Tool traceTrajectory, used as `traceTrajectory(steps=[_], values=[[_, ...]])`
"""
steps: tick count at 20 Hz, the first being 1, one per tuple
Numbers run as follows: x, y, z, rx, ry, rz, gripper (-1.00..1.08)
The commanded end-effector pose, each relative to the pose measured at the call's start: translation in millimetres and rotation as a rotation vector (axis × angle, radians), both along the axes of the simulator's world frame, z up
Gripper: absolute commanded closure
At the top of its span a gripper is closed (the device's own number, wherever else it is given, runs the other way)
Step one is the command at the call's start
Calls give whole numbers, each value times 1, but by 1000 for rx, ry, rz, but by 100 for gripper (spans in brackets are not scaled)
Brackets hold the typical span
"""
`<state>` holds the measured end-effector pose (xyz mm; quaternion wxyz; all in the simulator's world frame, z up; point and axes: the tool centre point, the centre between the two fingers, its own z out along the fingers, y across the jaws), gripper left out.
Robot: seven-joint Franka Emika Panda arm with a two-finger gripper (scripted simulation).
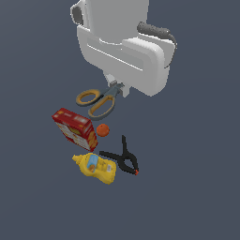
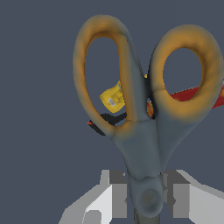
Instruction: Pick up a designated object from a clutter of objects.
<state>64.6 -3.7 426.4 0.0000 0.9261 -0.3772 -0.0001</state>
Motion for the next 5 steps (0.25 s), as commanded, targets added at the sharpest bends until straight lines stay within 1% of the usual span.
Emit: traceTrajectory(steps=[1, 5], values=[[1, -2, 4, 0, 0, 1, 108], [2, -2, 5, 0, 0, 1, 108]])
